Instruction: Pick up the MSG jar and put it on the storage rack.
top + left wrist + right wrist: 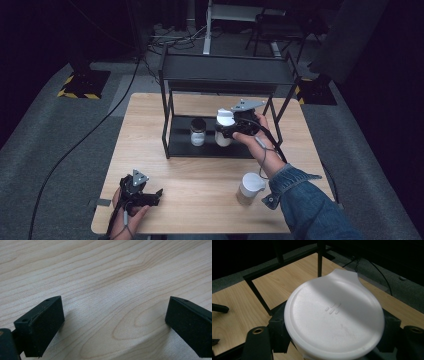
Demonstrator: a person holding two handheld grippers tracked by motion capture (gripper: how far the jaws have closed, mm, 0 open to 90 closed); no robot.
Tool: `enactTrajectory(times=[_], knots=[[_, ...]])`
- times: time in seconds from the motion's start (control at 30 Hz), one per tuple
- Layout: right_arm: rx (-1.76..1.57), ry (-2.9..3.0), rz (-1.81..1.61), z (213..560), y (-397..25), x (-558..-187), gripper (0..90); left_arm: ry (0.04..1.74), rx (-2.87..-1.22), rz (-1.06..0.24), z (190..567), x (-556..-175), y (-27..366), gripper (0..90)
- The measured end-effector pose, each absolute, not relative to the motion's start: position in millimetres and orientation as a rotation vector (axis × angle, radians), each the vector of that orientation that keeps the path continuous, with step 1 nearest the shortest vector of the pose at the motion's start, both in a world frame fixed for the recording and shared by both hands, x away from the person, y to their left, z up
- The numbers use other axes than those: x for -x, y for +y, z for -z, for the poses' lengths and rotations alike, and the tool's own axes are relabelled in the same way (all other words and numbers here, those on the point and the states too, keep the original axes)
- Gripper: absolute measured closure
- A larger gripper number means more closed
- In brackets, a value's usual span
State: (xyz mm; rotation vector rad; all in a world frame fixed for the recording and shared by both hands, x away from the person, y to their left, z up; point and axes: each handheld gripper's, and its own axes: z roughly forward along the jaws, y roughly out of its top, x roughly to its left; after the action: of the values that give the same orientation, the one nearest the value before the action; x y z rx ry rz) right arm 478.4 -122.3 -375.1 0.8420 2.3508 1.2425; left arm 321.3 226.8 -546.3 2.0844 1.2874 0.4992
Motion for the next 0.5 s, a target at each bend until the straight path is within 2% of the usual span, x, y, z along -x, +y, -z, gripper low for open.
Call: enactTrajectory(times=[0.5], knots=[[-0.878,2.351,-1.189,398.3,-117.7,-511.4,30.4,1.287,-2.084,-0.499,546.3,-321.4,226.9,1.7]])
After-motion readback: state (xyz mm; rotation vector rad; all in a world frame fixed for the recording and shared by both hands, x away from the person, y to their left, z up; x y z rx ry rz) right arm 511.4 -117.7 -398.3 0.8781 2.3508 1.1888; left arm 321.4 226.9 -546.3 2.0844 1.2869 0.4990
